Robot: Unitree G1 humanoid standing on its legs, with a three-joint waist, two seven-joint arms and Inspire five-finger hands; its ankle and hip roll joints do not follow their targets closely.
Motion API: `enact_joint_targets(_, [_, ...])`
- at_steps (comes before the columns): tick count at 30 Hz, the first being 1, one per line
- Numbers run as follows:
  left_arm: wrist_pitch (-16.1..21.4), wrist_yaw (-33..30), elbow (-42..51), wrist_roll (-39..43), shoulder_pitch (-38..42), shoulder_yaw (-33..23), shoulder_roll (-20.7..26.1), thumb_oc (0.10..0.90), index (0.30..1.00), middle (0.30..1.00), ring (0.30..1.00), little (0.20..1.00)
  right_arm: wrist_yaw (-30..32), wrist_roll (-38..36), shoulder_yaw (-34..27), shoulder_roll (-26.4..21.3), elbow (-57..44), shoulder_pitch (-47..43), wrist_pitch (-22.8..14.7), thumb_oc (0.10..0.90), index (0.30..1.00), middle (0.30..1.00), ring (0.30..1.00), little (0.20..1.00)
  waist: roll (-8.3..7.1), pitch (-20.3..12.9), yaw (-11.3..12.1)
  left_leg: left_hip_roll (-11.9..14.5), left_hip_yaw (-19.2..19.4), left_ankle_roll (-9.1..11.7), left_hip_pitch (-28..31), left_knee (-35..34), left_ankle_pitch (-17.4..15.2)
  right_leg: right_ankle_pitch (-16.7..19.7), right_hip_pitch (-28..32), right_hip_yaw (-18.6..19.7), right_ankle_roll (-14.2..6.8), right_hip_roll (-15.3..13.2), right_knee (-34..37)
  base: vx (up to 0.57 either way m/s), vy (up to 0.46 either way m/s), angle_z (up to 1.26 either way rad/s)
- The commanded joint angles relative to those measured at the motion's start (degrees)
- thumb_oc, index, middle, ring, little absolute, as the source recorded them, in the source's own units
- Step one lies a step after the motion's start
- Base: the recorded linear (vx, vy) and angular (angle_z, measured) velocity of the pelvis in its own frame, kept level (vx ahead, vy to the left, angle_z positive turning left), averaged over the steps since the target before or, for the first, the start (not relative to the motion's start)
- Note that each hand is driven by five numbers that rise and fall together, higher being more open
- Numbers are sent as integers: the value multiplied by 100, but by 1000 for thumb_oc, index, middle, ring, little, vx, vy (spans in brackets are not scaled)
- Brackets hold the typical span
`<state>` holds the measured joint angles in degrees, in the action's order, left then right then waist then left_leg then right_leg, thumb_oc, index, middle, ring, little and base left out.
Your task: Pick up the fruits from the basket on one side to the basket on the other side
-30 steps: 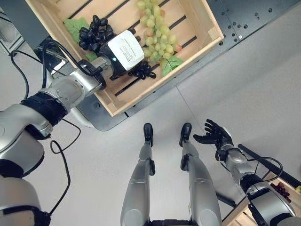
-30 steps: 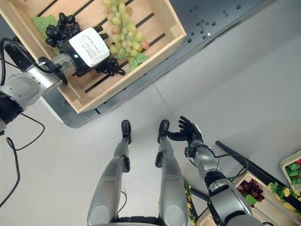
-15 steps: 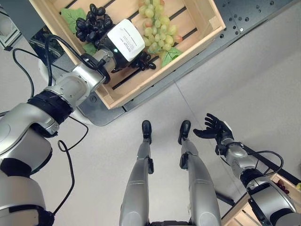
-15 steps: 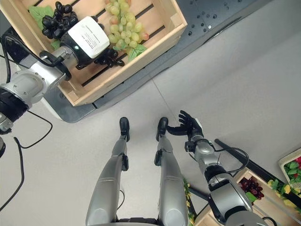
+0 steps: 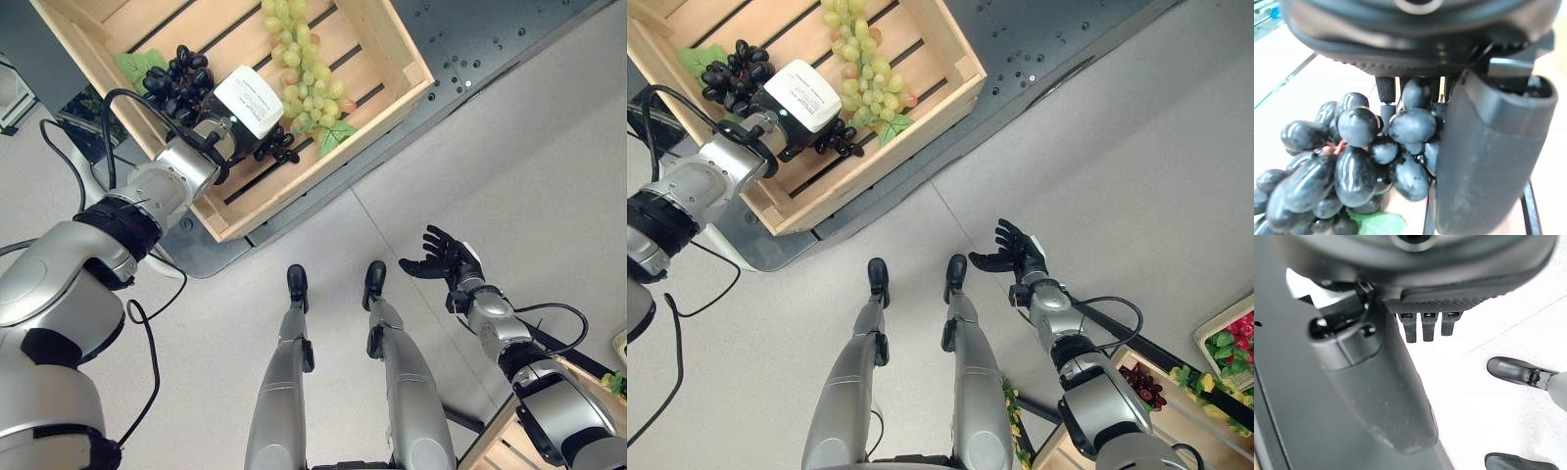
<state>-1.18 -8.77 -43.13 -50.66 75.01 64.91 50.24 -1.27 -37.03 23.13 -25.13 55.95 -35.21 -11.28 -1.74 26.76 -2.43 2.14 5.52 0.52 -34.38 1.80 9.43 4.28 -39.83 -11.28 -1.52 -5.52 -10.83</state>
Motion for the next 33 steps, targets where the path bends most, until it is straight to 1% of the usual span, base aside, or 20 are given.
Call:
enact_joint_targets(1, [-385, -493, -637, 455, -7, -444, 426, 400, 300, 300, 300, 300, 90, -300, -338, -310, -392, 138, -276, 800, 900, 900, 900, 900, 128, 303, 72, -141, -2, -27, 572, -69, -405, 153, 955, -79, -261, -50, 585, 0, 0, 0])
enact_joint_targets(4, [-426, -939, -665, 1232, -3, -586, 417, 400, 300, 300, 300, 300, 125, -299, -321, -276, -667, 199, -362, 800, 900, 900, 900, 900, 154, 303, 89, -166, -26, -57, 751, -49, -462, 93, 1135, -94, -252, -69, 556, -7, -8, 1])
enact_joint_targets(5, [-384, -1188, -703, 1730, -61, -757, 417, 400, 300, 300, 300, 300, 205, -288, -293, -238, -931, 274, -406, 800, 900, 900, 900, 900, 180, 303, 95, -180, -37, -67, 855, -43, -488, 50, 1238, -96, -246, -75, 533, -32, -18, 3])
enact_joint_targets(7, [-168, -1641, -856, 2338, -234, -1110, 376, 400, 300, 300, 300, 300, 327, -252, -266, -200, -1315, 329, -469, 800, 900, 900, 900, 900, 220, 303, 106, -212, -75, -80, 1014, -48, -507, -7, 1387, -82, -224, -63, 499, -45, -12, 0])
enact_joint_targets(9, [202, -2068, -994, 2746, -534, -1581, 281, 400, 300, 300, 300, 300, 469, -126, -277, -164, -1696, 397, -554, 800, 900, 900, 900, 900, 273, 303, 114, -241, -130, -88, 1225, -72, -532, -78, 1578, -66, -202, -58, 464, -39, -3, -2])
enact_joint_targets(10, [286, -2135, -1012, 2829, -616, -1710, 238, 400, 300, 300, 300, 300, 507, -77, -279, -149, -1779, 404, -598, 800, 900, 900, 900, 900, 284, 303, 119, -247, -141, -91, 1279, -82, -537, -93, 1629, -61, -197, -59, 460, -36, 0, -2])
enact_joint_targets(12, [513, -2221, -944, 3326, -924, -2151, 82, 400, 300, 300, 300, 300, 642, 236, -252, -101, -2053, 402, -849, 800, 900, 900, 900, 900, 336, 303, 128, -261, -178, -99, 1508, -145, -554, -141, 1833, -41, -184, -67, 461, -42, 9, -2])
enact_joint_targets(14, [700, -2267, -762, 3817, -1251, -2690, -92, 400, 300, 300, 300, 300, 710, 373, -167, -75, -2479, 317, -804, 800, 900, 900, 900, 900, 382, 302, 132, -268, -224, -91, 1822, -262, -561, -188, 2115, -20, -170, -68, 497, -23, 26, -3])
enact_joint_targets(16, [972, -2351, -674, 4213, -1466, -3021, -174, 400, 300, 300, 300, 300, 569, 453, -143, -32, -2742, 307, -874, 800, 900, 900, 900, 900, 414, 209, 133, -267, -242, -82, 1977, -364, -556, -216, 2261, -5, -155, -63, 552, -3, 20, -4])
enact_joint_targets(17, [1169, -2316, -562, 4559, -1644, -3364, -292, 400, 300, 300, 300, 300, 513, 566, -141, 41, -2998, 301, -896, 800, 900, 900, 900, 900, 434, 85, 141, -259, -257, -74, 2116, -491, -540, -226, 2377, 10, -153, -62, 619, 0, 0, 0])
enact_joint_targets(19, [1437, -2148, -372, 5080, -1888, -3753, -461, 400, 300, 300, 300, 300, 409, 831, -158, 108, -3244, 272, -921, 800, 900, 900, 900, 900, 472, -137, 154, -249, -322, -48, 2349, -676, -525, -245, 2607, 30, -151, -40, 745, 18, -8, 1])
enact_joint_targets(21, [1595, -2053, -277, 5454, -2008, -3962, -572, 400, 300, 300, 300, 300, 336, 1141, -118, 101, -3292, 202, -1010, 800, 900, 900, 900, 900, 493, -246, 157, -257, -372, -29, 2445, -680, -557, -232, 2759, 33, -144, -40, 850, 45, -28, 7])
enact_joint_targets(22, [1683, -1996, -130, 5703, -2098, -4120, -756, 400, 300, 300, 300, 300, 348, 1397, -24, 66, -3338, -32, -904, 800, 900, 900, 900, 900, 523, -380, 169, -274, -423, -15, 2533, -680, -588, -193, 2921, 43, -142, -51, 1002, 35, -31, 7])
enact_joint_targets(24, [1733, -2016, -110, 5756, -2111, -4144, -781, 400, 300, 300, 300, 300, 357, 1399, -3, 63, -3341, -77, -873, 800, 900, 900, 900, 900, 530, -391, 165, -277, -432, -13, 2553, -680, -594, -182, 2960, 39, -141, -50, 1039, 15, -32, 8])
enact_joint_targets(25, [1759, -1953, 21, 6024, -2129, -4216, -872, 400, 300, 300, 300, 300, 155, 1076, 65, 21, -3287, -360, -435, 800, 900, 900, 900, 900, 540, -513, 192, -293, -461, -4, 2624, -680, -615, -169, 3060, 35, -123, -54, 1117, 29, -76, 16])
enact_joint_targets(26, [1845, -1866, 221, 6392, -2178, -4340, -953, 400, 300, 300, 300, 300, -111, 858, 123, 41, -3421, -540, -289, 800, 900, 900, 900, 900, 527, -642, 211, -304, -489, 3, 2694, -680, -641, -184, 3159, 15, -99, -53, 1172, 35, -102, 15])
enact_joint_targets(29, [2053, -1771, 313, 6867, -2224, -4502, -1114, 400, 300, 300, 300, 300, 95, 899, 250, 258, -3739, -650, -226, 800, 900, 900, 900, 900, 505, -853, 228, -317, -512, 6, 2796, -680, -670, -169, 3313, -23, -80, -62, 1288, 19, -65, 3])
enact_joint_targets(30, [2122, -1781, 321, 6963, -2236, -4527, -1144, 400, 300, 300, 300, 300, 93, 933, 260, 304, -3761, -664, -238, 800, 900, 900, 900, 900, 505, -884, 231, -319, -520, 6, 2815, -680, -675, -163, 3339, -23, -80, -65, 1307, 49, -69, -2])
enact_joint_targets(31, [2285, -1694, 276, 7122, -2314, -4658, -1247, 400, 300, 300, 300, 300, 64, 1031, 283, 450, -3796, -636, -244, 800, 900, 900, 900, 900, 517, -1030, 225, -318, -522, 7, 2915, -680, -699, -135, 3464, -23, -86, -83, 1391, 50, -50, -3])
enact_joint_targets(33, [2336, -1676, 277, 7189, -2346, -4703, -1276, 400, 300, 300, 300, 300, 23, 1051, 312, 507, -3841, -587, -170, 800, 900, 900, 900, 900, 521, -1112, 219, -318, -511, 6, 2967, -680, -716, -115, 3538, -21, -95, -95, 1452, 58, -43, -1])
